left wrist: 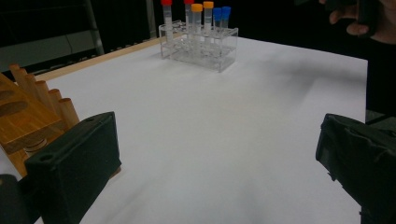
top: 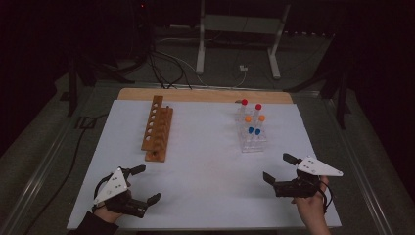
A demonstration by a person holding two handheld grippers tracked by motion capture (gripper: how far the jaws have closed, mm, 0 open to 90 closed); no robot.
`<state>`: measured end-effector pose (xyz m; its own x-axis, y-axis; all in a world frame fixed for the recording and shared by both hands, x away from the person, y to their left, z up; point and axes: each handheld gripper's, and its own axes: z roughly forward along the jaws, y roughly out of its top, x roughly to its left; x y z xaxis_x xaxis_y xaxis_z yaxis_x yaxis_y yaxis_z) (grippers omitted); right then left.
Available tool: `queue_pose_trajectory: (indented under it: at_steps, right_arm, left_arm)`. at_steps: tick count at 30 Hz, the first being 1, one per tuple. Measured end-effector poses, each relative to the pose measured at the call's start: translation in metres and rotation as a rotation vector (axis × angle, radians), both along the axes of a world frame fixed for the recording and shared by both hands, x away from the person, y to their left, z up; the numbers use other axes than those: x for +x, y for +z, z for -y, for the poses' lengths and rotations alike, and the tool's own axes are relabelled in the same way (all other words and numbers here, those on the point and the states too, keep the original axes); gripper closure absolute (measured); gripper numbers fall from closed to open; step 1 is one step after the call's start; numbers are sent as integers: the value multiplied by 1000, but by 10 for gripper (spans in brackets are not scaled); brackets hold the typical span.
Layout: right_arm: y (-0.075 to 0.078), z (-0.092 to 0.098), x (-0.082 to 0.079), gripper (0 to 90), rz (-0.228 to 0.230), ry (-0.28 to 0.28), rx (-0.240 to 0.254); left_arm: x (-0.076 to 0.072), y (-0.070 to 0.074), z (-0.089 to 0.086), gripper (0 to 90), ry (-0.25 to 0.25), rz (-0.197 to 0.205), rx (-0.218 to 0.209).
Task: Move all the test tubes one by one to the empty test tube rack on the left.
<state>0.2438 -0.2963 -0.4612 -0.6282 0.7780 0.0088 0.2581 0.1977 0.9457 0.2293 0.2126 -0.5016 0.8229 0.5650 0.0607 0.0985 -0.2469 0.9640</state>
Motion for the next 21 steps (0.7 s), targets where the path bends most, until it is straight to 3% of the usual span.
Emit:
queue_pose_trajectory:
  at_steps: [3, 13, 21]
  right_arm:
    - [5, 1, 2, 0, 18, 1, 0]
    - [18, -4, 18, 0, 18, -9, -10]
    - [26, -9, 35, 55, 34, -65, -24]
  left_arm:
    - [0, 0, 0, 4, -2, 1, 3]
    - [0, 0, 0, 4, -2, -1, -1]
    - [-1, 0, 0, 4, -2, -2, -4]
